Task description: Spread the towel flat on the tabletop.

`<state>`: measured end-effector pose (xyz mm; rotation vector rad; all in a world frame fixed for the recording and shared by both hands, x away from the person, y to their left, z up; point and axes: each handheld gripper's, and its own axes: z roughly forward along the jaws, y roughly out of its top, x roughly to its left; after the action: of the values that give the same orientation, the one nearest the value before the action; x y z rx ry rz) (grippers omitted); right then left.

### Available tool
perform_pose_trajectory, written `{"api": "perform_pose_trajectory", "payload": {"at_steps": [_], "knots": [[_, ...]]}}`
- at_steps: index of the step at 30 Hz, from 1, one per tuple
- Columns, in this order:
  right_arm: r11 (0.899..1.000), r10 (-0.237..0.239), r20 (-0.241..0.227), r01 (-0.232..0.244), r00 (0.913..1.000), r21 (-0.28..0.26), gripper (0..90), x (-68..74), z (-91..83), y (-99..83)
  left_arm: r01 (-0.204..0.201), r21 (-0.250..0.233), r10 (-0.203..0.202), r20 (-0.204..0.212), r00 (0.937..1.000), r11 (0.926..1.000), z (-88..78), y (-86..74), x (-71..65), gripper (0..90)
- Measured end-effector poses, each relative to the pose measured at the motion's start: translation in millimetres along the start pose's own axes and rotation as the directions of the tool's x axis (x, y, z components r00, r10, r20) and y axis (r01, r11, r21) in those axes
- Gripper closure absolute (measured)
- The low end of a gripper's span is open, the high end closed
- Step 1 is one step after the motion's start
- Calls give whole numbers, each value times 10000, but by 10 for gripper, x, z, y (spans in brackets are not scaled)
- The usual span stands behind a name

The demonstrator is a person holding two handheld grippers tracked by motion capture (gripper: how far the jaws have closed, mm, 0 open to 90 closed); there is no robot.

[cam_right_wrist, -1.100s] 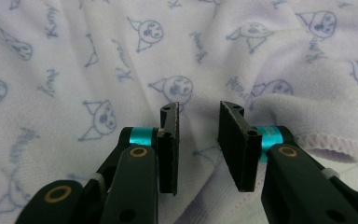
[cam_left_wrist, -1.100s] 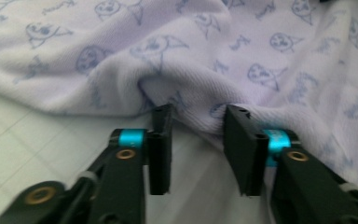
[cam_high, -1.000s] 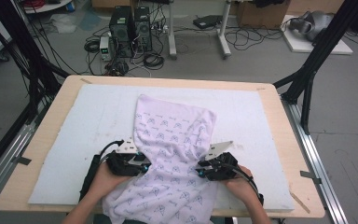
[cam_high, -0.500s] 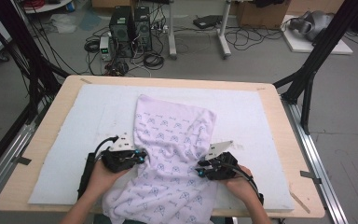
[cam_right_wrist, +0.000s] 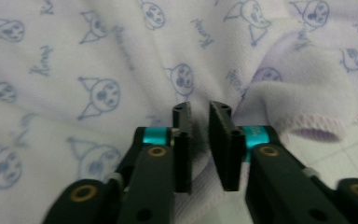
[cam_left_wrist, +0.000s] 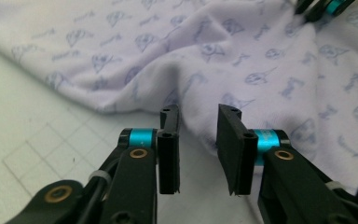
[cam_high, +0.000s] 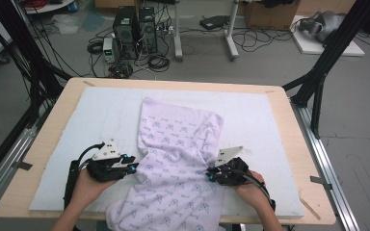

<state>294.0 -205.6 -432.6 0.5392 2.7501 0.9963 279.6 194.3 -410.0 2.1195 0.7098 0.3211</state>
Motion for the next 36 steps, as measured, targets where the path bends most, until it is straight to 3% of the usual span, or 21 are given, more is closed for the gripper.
{"api": "perform_pose_trajectory", "payload": {"at_steps": [4,5,8,11,13,15,17,18,19,20,21,25,28,29,31,34,36], "knots": [[10000,-3,-105,3,9999,28,834,-5,-32,-25,239,337,-236,-85,9997,9991,91,-70,111,758],[10000,82,-165,-82,9998,21,832,-18,-28,-28,204,556,-202,-42,9998,9982,140,-78,130,813],[9999,140,-255,-141,9996,-34,829,-27,-25,-31,210,683,-231,304,9993,9974,264,-57,111,811],[9999,162,-242,-162,9996,-15,819,-30,-23,-30,117,739,-172,742,9971,9972,459,28,16,688],[9999,143,-222,-144,9997,-26,817,-28,-23,-30,21,795,-83,778,9969,9968,515,43,-12,658],[9999,145,-221,-146,9997,-30,809,-30,-18,-29,-41,936,-23,679,9977,9956,593,55,-50,592],[9999,149,-231,-150,9996,-17,807,-31,-18,-28,-178,916,127,550,9984,9956,631,61,-72,594],[9999,151,-232,-152,9996,-26,805,-32,-15,-28,-326,931,301,280,9992,9951,639,66,-90,627],[9999,160,-222,-161,9996,-56,802,-35,-11,-29,-457,896,439,217,9988,9949,643,67,-99,752],[9999,160,-222,-161,9996,-56,802,-35,-11,-29,-485,870,460,300,9985,9950,647,69,-101,752],[9998,168,-240,-169,9996,-63,801,-38,-9,-29,-578,860,552,321,9980,9946,648,71,-112,894],[9998,149,-195,-152,9997,-110,797,-32,-11,-35,-756,795,756,28,9971,9940,586,73,-135,899],[9997,206,-239,-210,9995,-151,796,-34,-11,-44,-615,323,623,-264,9977,9976,393,61,-87,900],[9996,202,-245,-206,9995,-177,796,-36,-9,-45,-518,74,521,-424,9977,9986,246,46,-40,899],[9997,180,-233,-185,9996,-189,795,-41,-8,-46,-441,-14,440,-469,9979,9990,179,37,-14,899],[9995,248,-258,-253,9994,-192,784,-44,-6,-44,-246,-94,248,223,9994,9997,129,2,17,897],[9994,289,-246,-294,9993,-208,778,-42,-3,-43,-395,165,383,659,9971,9991,211,-18,-31,797]]}}
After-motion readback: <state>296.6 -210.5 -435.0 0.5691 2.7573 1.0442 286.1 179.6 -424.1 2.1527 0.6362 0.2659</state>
